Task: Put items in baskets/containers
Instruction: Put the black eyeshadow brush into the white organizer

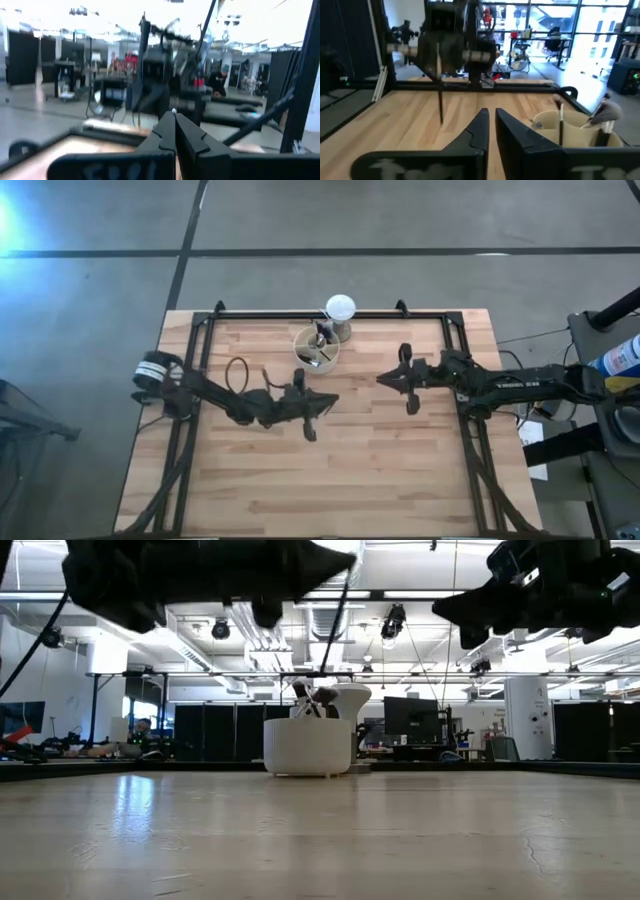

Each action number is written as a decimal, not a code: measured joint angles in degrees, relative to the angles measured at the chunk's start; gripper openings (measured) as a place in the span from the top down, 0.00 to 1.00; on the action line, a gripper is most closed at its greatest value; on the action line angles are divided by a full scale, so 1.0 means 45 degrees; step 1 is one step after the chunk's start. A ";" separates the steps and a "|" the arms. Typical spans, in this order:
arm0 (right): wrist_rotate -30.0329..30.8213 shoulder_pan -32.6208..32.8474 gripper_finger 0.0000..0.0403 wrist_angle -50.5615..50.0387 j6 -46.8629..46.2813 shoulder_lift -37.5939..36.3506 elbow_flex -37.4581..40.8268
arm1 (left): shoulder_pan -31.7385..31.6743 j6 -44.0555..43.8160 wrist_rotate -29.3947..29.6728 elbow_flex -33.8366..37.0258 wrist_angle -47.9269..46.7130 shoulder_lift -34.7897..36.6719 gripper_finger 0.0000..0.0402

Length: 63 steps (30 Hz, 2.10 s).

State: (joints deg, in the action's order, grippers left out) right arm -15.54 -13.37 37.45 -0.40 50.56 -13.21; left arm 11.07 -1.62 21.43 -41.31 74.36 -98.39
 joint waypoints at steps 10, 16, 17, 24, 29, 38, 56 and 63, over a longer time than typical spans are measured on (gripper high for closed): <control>-0.0003 0.0818 0.73 0.2896 -0.0822 0.3886 -0.1400 | 0.0039 0.0494 -0.0622 0.0092 -0.0769 0.1544 1.00; 0.0014 0.1784 0.64 0.3588 -0.0808 0.6200 -0.3121 | 0.0044 0.0499 -0.0624 0.0095 -0.0913 0.1433 1.00; 0.0065 0.1862 0.63 0.3589 -0.0800 0.6465 -0.3389 | 0.0049 0.0499 -0.0626 0.0095 -0.0915 0.1433 1.00; 0.0147 0.2177 0.60 0.3613 -0.0783 0.7745 -0.4650 | 0.0078 0.0499 -0.0683 0.0095 -0.0967 0.1433 1.00; 0.0163 0.2172 0.60 0.4094 -0.0791 0.8100 -0.4781 | 0.0076 0.0499 -0.0707 0.0095 -0.0969 0.1433 1.00; 0.0824 0.2258 0.67 0.4749 -0.0301 0.8155 -0.4702 | 0.0073 0.0504 -0.0801 0.0095 -0.0969 0.1433 1.00; 0.0793 0.2528 0.74 0.4855 0.0088 0.8423 -0.5137 | 0.0068 0.0504 -0.0801 0.0095 -0.0964 0.1433 1.00; 0.0785 0.2527 0.81 0.4802 -0.0033 0.9140 -0.5777 | 0.0068 0.0523 -0.0801 0.0095 -0.0911 0.1433 1.00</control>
State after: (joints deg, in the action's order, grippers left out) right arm -12.00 -2.00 59.06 -0.55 91.69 -39.21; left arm 11.38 0.73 17.82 -40.88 70.26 -91.94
